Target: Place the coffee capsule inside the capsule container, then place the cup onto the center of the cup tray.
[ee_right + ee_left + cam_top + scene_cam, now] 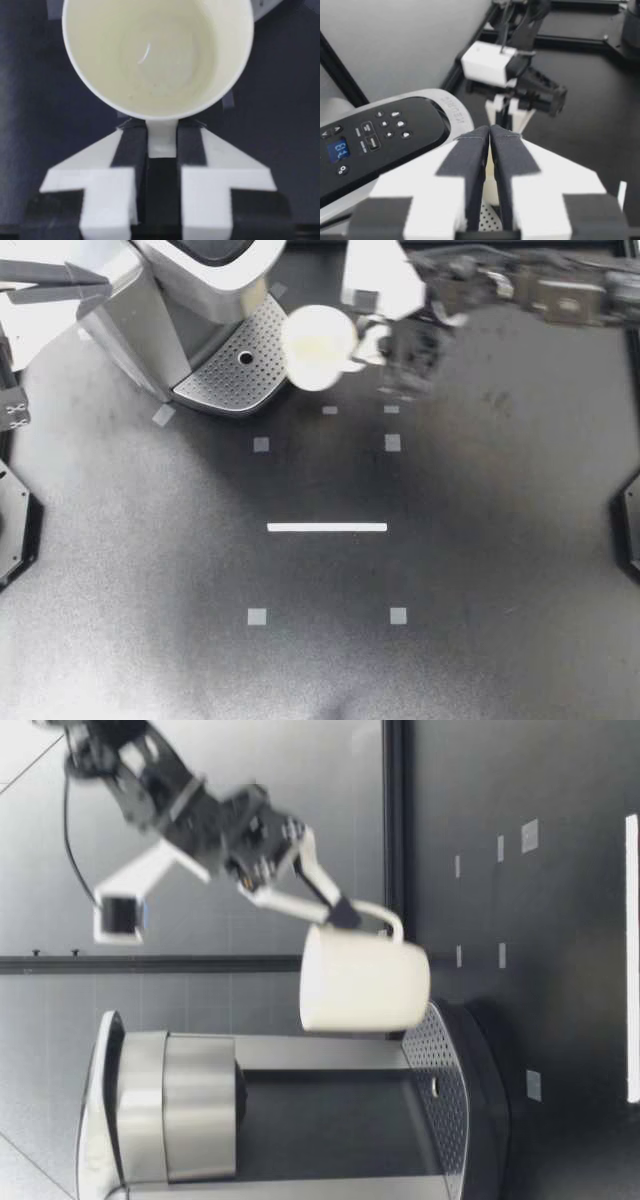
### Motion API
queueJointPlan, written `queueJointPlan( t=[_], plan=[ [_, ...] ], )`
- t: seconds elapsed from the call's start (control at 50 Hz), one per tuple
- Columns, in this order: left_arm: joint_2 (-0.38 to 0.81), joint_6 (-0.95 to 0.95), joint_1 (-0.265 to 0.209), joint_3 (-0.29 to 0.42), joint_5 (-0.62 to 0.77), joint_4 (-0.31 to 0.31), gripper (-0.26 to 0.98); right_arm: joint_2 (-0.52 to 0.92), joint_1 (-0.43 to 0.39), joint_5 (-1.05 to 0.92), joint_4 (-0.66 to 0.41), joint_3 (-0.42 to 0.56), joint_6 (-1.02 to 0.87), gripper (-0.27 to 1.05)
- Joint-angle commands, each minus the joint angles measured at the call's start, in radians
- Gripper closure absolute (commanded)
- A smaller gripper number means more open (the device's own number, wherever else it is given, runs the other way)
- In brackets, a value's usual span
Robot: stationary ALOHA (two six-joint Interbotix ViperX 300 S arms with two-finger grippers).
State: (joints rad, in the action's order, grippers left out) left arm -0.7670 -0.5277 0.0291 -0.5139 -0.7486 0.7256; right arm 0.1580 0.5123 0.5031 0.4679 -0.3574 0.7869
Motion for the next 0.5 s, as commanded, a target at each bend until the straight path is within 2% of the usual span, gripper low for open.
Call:
queueJointPlan(
  t=[0.0, 0.2, 0.48],
  plan=[
    [-0.006, -0.002, 0.003, 0.012, 0.008, 0.005, 0.55, 0.018, -0.008, 0.015, 0.005, 0.077, 0.003, 0.68],
    [-0.014, -0.002, 0.003, 0.009, 0.006, 0.005, 0.55, 0.098, -0.008, 0.041, 0.003, 0.186, 0.008, 0.68],
    [-0.026, -0.002, 0.003, -0.005, 0.006, 0.005, 0.55, 0.166, -0.008, 0.066, 0.002, 0.278, 0.009, 0.68]
  ],
)
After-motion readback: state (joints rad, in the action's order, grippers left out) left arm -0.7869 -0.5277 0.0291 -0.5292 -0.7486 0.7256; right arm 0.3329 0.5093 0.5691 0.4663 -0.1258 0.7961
